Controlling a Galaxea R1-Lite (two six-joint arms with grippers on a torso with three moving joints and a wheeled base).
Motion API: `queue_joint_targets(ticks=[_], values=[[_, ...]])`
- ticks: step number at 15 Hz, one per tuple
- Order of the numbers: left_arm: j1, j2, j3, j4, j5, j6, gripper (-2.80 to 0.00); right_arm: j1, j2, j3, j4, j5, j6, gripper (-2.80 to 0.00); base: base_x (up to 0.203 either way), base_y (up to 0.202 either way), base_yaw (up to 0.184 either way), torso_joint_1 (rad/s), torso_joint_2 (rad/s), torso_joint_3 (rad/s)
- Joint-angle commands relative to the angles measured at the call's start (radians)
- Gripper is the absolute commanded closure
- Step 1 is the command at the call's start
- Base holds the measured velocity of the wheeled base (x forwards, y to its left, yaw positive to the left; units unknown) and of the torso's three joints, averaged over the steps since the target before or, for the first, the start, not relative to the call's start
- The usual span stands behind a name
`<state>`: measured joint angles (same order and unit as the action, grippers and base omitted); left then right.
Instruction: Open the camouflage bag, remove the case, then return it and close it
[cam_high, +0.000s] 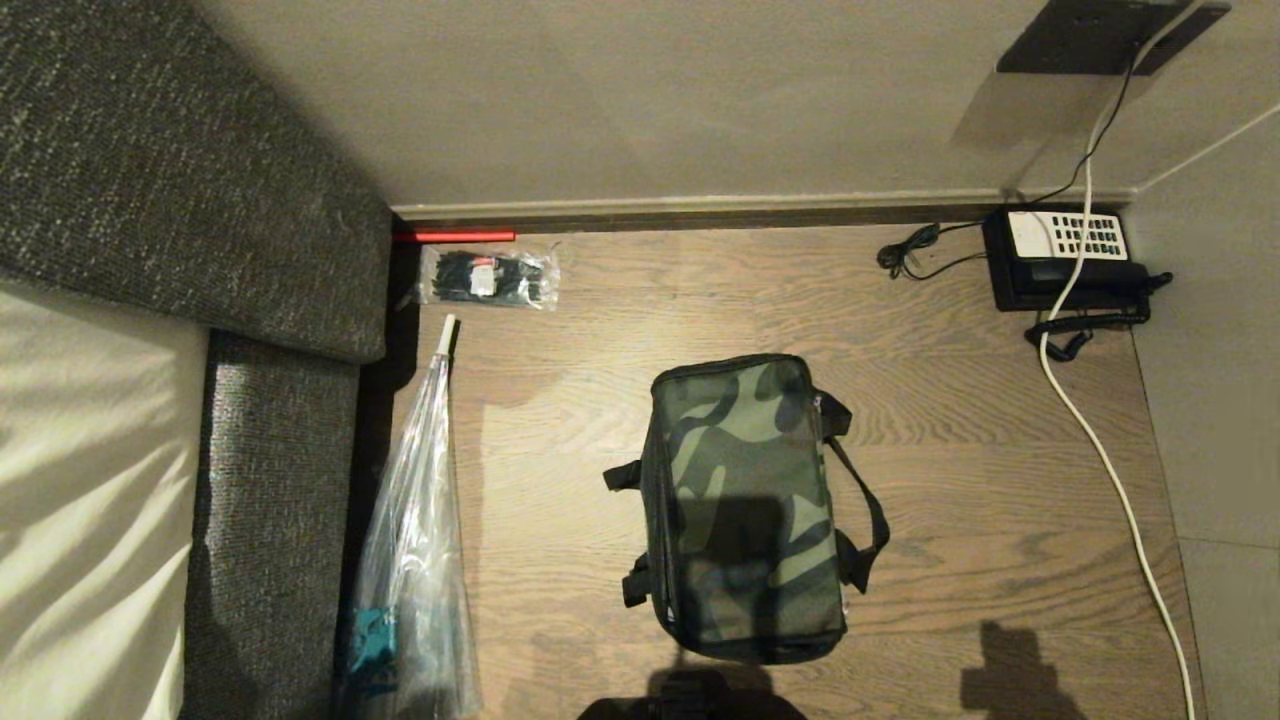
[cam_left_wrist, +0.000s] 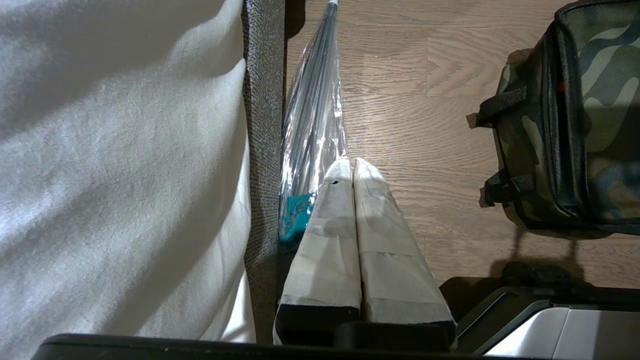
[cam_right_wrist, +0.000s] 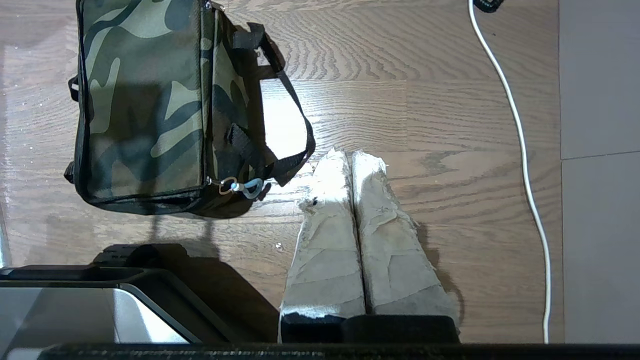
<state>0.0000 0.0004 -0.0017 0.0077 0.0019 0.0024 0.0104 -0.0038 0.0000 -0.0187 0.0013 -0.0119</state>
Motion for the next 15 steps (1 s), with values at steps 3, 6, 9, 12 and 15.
queue_joint_targets(ticks=[3,6,9,12,15], values=[[0.0,-0.002,0.0,0.002,0.001,-0.015,0.0,0.001,-0.021,0.008,0.0,0.0,0.0,0.0,0.0,0.0,0.0,0.0,0.0,0.0],[0.0,0.0,0.0,0.0,0.001,-0.015,0.0,0.0,-0.021,0.008,0.0,0.0,0.0,0.0,0.0,0.0,0.0,0.001,0.0,0.012],[0.0,-0.002,0.0,0.0,0.001,-0.015,0.0,0.0,-0.021,0.008,0.0,0.0,0.0,0.0,0.0,0.0,0.0,0.002,0.0,0.151],[0.0,-0.002,0.0,0.0,0.001,-0.015,0.0,0.0,-0.021,0.007,0.0,0.0,0.0,0.0,0.0,0.0,0.0,0.002,0.0,0.2],[0.0,-0.002,0.0,0.0,0.001,-0.015,0.0,0.002,-0.021,0.008,0.0,0.0,0.0,0.0,0.0,0.0,0.0,0.003,0.0,0.204]])
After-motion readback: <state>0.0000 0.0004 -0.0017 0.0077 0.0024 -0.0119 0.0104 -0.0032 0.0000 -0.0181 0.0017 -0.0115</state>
